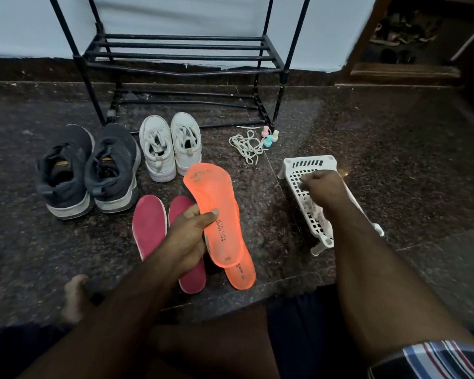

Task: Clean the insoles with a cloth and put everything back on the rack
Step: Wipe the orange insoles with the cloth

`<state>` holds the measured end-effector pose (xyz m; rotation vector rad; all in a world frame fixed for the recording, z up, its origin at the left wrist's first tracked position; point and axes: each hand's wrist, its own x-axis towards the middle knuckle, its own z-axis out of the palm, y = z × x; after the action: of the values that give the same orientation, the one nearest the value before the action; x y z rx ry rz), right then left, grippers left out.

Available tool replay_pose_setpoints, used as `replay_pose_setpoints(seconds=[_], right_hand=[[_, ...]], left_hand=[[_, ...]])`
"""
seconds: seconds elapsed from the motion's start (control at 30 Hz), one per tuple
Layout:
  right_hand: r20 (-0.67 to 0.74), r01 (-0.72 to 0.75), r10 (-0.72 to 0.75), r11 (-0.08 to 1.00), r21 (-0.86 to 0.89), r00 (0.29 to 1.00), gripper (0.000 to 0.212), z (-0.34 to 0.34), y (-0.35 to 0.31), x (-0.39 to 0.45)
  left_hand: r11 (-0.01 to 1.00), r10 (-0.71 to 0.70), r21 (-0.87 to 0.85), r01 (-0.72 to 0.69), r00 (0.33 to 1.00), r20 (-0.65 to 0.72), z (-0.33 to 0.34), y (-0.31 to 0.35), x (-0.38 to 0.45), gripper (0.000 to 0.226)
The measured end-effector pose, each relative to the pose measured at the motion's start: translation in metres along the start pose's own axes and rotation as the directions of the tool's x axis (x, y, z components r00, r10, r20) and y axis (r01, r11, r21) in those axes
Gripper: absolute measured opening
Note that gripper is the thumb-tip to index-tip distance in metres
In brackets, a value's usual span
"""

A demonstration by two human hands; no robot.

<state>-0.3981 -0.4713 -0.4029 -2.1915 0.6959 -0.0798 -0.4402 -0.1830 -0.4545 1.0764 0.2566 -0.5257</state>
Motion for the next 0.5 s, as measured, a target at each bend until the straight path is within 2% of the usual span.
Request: replay_pose_setpoints(seconds=[0.03,0.07,0.1,0.17,0.2,0.3,0.4,0.5], right_hand=[[0.224,-0.052,0.010,0.982,0.183,0.975,0.009,0.008,-0.013,-0.015],[0.445,-0.123,-0.011,0.955,0.271,0.896,0.013,0.020,-0.022,-0.030],[0.597,-0.166,-0.030,0.948,0.270,0.802,0.016,0.032,-0.029,-0.045],[0.734,-0.151,-0.057,0.965,0.214,0.677,0.021,0.055,-0.037,-0.067],[0.738,-0.150,-0.063,0.964,0.219,0.672,0.021,0.064,-0.036,-0.070],[0.630,-0.149,-0.042,0.957,0.248,0.775,0.016,0.071,-0.025,-0.059],[0.457,-0.106,0.035,0.986,0.130,0.889,0.014,0.062,-0.005,-0.040],[0.345,-0.095,0.094,0.995,-0.013,0.934,0.008,0.056,0.009,-0.033]], left_hand=[[1.000,-0.001,0.005,0.001,1.000,-0.007,0.002,0.001,-0.001,0.031],[1.000,-0.003,0.015,0.003,1.000,-0.017,0.003,0.001,-0.002,0.029],[1.000,-0.005,0.025,0.006,1.000,-0.020,0.005,0.000,-0.004,0.029],[0.999,-0.014,0.048,0.014,1.000,-0.015,0.008,-0.001,-0.005,0.029],[0.998,-0.022,0.064,0.023,1.000,-0.013,0.008,-0.002,-0.006,0.030],[0.989,-0.041,0.142,0.049,0.998,-0.056,0.008,-0.002,-0.005,0.030],[0.971,0.011,0.235,0.034,0.982,-0.189,-0.004,0.005,0.000,0.029],[0.909,0.126,0.417,0.010,0.947,-0.296,-0.029,0.009,0.005,0.030]])
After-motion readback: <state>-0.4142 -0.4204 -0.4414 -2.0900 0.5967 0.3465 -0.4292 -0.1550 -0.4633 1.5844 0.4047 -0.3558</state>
